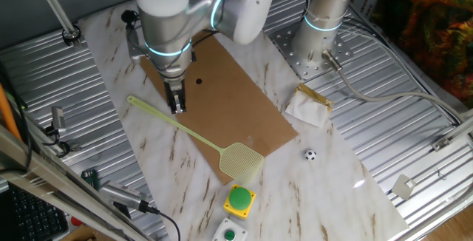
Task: Swat with a flyswatter
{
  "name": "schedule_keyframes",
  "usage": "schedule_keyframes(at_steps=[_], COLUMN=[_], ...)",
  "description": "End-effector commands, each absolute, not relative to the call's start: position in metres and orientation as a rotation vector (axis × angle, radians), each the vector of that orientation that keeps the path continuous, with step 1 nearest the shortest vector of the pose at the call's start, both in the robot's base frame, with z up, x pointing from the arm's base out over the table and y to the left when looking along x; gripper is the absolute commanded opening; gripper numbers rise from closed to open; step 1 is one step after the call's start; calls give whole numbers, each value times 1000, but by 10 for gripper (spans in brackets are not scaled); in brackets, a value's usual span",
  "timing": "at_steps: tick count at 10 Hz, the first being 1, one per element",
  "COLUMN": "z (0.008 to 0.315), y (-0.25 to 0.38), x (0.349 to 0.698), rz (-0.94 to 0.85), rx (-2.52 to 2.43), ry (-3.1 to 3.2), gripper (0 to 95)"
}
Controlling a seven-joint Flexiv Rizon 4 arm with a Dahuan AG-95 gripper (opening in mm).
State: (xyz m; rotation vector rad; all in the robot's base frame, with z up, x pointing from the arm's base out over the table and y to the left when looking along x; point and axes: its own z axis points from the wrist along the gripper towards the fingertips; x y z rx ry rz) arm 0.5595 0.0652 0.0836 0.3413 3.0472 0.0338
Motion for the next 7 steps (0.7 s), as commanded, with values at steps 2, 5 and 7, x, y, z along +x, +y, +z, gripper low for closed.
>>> schedule_keyframes(at_steps=[2, 5, 7], z=[82, 79, 74], y=[64, 62, 62], x=[559, 559, 559], rz=[47, 23, 27], rx=[395, 395, 394], ry=[3041, 3044, 3040], gripper=[0, 0, 0])
